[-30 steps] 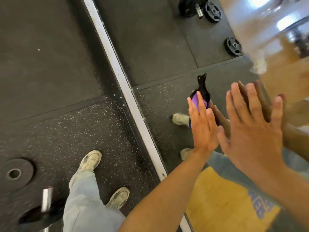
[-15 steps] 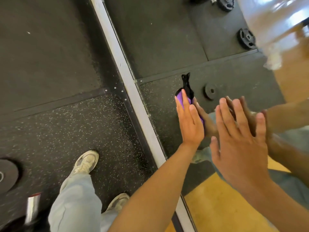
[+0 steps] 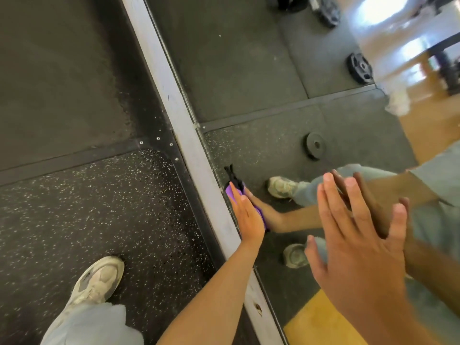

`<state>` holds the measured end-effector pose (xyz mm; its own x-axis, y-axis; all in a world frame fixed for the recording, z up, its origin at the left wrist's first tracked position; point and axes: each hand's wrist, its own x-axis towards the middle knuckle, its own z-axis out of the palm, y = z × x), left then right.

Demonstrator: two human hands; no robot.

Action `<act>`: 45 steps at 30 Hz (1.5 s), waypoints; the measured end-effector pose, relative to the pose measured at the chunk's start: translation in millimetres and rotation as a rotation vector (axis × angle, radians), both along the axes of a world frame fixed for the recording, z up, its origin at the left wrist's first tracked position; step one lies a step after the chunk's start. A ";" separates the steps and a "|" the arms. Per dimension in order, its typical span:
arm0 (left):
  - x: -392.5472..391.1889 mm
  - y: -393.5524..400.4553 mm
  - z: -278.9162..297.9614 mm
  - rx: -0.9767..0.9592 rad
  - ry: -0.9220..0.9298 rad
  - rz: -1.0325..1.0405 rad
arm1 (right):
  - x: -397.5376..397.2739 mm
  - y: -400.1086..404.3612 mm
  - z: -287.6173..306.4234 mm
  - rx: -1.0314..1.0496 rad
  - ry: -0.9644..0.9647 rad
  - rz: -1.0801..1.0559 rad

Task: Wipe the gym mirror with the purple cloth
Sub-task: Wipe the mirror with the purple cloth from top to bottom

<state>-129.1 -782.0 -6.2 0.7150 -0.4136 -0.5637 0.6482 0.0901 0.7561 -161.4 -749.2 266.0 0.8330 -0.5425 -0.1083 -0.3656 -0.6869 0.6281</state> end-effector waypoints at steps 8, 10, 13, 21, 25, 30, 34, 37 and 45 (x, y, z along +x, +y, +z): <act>9.5 9.2 39.8 0.007 -0.067 -0.096 | 4.9 5.9 20.1 0.033 0.086 -0.016; 16.0 14.1 90.4 -0.065 -0.147 -0.141 | 10.2 5.5 42.1 0.032 0.103 -0.021; 26.1 16.2 165.9 -0.100 -0.302 -0.196 | 21.2 2.6 88.6 0.015 0.103 -0.018; 62.7 13.5 366.6 -0.126 -0.631 -0.202 | 17.8 1.9 256.3 -0.040 -0.072 0.017; 65.4 13.4 469.1 -0.133 -0.730 -0.199 | 2.3 6.0 337.6 -0.053 -0.152 -0.002; 74.5 12.0 589.8 -0.229 -0.991 -0.151 | -6.7 9.7 433.8 -0.174 -0.222 -0.036; 85.2 4.1 661.5 -0.305 -1.253 -0.145 | -6.4 12.6 493.2 -0.245 -0.266 -0.071; 95.9 -4.2 698.2 -0.329 -1.463 -0.188 | -8.3 12.9 521.6 -0.294 -0.318 -0.067; 137.6 -8.1 797.2 -0.408 -2.068 -0.221 | -7.1 7.3 579.0 -0.409 -0.553 -0.098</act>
